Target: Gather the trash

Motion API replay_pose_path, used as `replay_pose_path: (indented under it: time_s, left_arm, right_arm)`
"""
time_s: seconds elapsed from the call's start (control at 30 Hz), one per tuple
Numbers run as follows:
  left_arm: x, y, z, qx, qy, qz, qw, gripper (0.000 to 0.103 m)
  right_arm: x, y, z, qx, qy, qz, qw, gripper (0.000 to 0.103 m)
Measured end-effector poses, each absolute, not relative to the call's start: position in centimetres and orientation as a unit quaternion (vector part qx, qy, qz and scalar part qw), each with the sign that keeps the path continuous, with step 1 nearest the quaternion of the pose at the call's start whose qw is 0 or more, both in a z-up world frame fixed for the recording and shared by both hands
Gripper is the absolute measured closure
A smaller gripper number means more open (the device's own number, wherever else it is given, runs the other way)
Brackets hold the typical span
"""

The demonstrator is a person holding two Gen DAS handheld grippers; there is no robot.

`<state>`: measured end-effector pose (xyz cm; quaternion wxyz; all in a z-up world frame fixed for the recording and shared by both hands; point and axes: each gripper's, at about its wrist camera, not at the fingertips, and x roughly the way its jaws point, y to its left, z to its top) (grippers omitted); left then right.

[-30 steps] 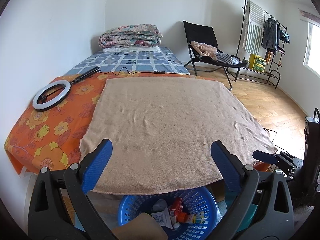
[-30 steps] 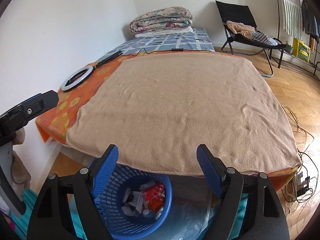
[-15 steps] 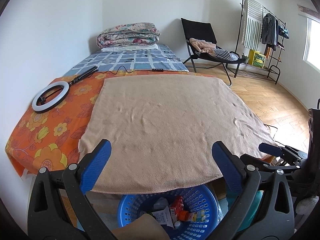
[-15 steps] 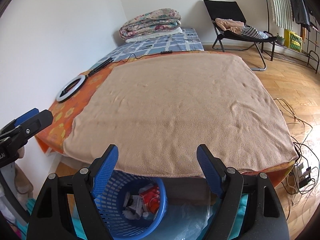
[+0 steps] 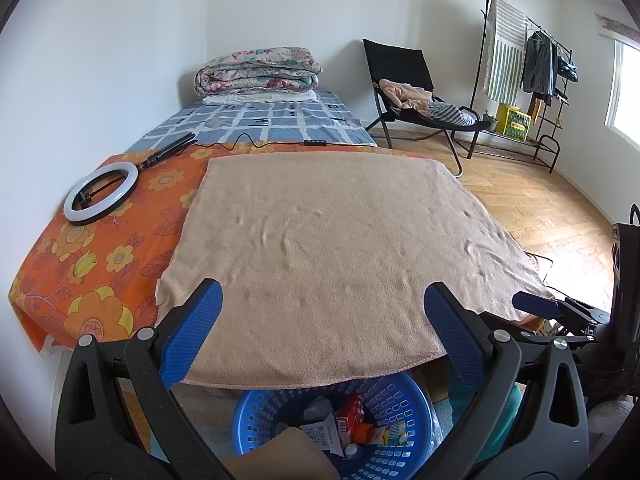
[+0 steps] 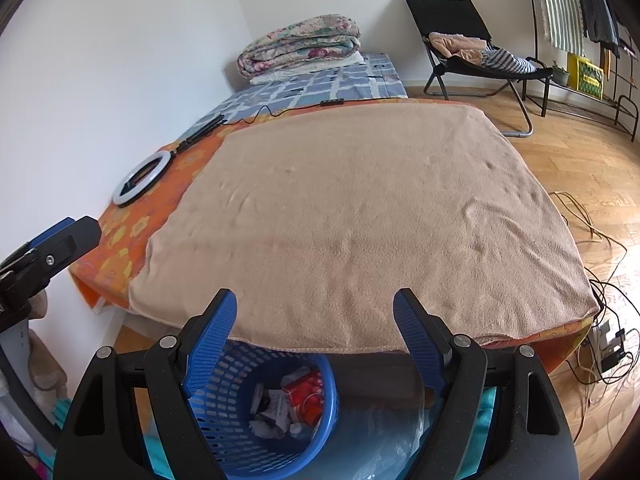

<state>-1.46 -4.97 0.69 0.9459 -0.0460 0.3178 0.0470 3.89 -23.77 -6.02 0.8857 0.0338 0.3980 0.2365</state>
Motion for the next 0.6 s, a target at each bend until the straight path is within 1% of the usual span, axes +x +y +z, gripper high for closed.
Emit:
replay_pose_path:
  time_s: [0.6]
  left_arm:
    - [-1.49,-4.92,0.78,-0.048,0.316,0.048,0.946,0.001]
  right_arm:
    - [3.88,-23.79,-6.24,0.041,0.403,0.237,0.883,0.022]
